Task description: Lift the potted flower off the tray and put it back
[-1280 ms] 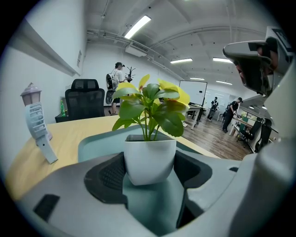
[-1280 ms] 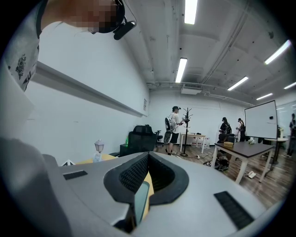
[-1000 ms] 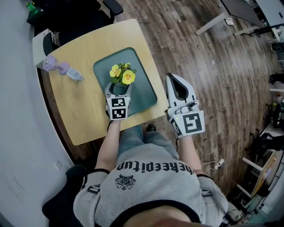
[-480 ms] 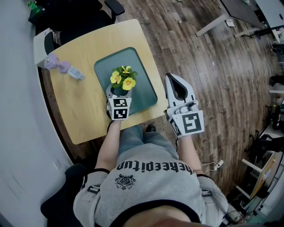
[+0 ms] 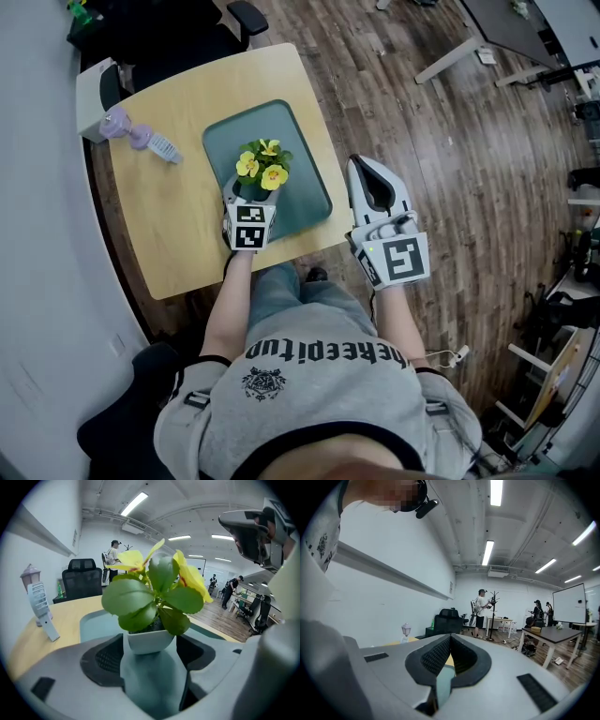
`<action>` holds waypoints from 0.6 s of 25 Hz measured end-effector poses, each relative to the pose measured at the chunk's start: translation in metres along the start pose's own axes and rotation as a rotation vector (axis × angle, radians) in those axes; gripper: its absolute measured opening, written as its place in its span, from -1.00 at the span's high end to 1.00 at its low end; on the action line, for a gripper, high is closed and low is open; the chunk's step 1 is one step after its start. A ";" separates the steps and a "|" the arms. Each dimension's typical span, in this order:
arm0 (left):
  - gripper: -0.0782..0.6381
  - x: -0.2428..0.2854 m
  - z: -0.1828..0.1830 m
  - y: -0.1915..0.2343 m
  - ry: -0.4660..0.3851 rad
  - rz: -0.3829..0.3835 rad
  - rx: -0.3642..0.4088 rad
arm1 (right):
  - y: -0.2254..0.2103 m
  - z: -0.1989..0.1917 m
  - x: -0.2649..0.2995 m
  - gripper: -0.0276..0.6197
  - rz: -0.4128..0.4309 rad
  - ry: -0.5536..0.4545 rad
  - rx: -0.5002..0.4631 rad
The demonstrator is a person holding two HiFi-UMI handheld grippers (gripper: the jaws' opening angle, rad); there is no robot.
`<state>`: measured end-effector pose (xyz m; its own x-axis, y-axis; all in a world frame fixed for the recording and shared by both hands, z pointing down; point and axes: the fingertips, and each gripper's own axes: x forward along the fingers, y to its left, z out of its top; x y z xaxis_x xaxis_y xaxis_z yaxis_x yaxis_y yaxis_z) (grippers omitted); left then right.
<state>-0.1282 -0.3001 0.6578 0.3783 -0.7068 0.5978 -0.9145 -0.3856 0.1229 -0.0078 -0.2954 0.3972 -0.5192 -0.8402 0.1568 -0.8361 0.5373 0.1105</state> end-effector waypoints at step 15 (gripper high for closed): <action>0.36 -0.103 0.014 0.008 -0.135 0.146 -0.028 | 0.046 0.023 -0.021 0.91 0.134 -0.090 0.012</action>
<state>-0.1726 -0.2383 0.5858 0.2557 -0.8275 0.4999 -0.9639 -0.2580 0.0660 -0.0397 -0.2542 0.3760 -0.6397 -0.7643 0.0808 -0.7599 0.6447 0.0827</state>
